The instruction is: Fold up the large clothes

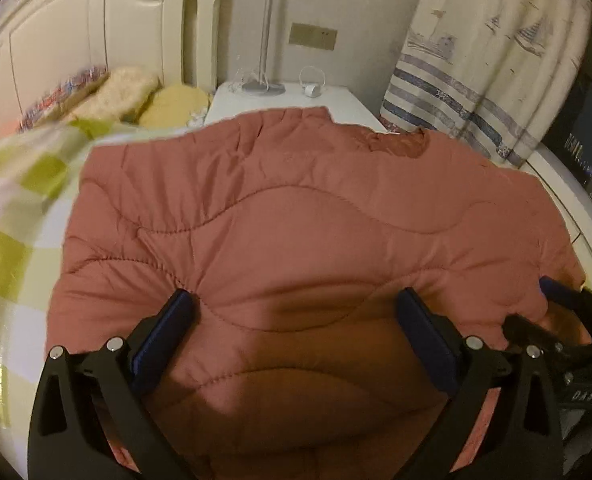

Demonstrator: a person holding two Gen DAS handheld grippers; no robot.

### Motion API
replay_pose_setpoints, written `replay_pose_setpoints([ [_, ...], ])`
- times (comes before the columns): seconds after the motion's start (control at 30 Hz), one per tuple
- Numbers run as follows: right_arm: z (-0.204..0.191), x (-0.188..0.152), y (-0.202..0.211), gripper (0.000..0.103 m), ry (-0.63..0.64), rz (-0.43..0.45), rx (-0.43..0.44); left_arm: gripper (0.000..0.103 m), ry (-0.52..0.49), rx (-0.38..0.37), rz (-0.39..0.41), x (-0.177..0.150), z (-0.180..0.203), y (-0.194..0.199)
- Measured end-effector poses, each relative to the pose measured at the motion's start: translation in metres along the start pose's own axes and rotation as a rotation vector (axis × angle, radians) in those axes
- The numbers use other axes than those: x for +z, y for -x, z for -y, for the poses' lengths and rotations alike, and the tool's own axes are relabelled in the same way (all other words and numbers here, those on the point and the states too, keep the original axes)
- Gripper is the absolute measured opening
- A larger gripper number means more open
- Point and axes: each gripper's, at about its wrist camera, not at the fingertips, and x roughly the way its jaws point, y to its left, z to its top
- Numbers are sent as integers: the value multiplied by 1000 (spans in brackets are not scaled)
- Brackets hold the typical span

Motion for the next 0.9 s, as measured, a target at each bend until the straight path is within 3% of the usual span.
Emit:
replay_pose_setpoints([
  [0.13, 3, 0, 1, 97, -14, 6, 16, 101, 105, -46, 75, -10, -1, 51],
  [0.23, 5, -1, 2, 97, -30, 17, 22, 101, 96, -2, 107, -43, 13, 86],
  [0.3, 5, -1, 4, 97, -30, 24, 16, 101, 85, 40, 57, -77, 16, 87],
  [0.4, 3, -4, 7, 97, -22, 24, 2, 100, 114, 32, -47, -109, 9, 75],
  [0.47, 1, -9, 17, 97, -15, 19, 4, 101, 111, 13, -5, -111, 7, 87],
  [0.53, 1, -17, 34, 97, -7, 37, -17, 101, 113, 1, -22, -114, 3, 83],
  [0.6, 9, -31, 46, 97, 7, 29, -104, 101, 135, -23, -21, -114, -1, 83],
  [0.67, 32, -51, 38, 98, -13, -93, -206, 101, 131, -18, -22, -114, -2, 82],
  [0.7, 46, -58, 39, 98, -57, -114, -169, 101, 123, -14, -22, -116, 0, 83],
  [0.73, 61, -61, 50, 98, -116, -96, -137, 101, 116, -11, -22, -116, 3, 84],
  [0.8, 69, -62, 66, 98, -124, -95, -220, 101, 113, -10, -23, -117, 5, 85],
  [0.9, 83, -70, 92, 98, -141, 6, -250, 101, 115, -9, -22, -112, 7, 82],
])
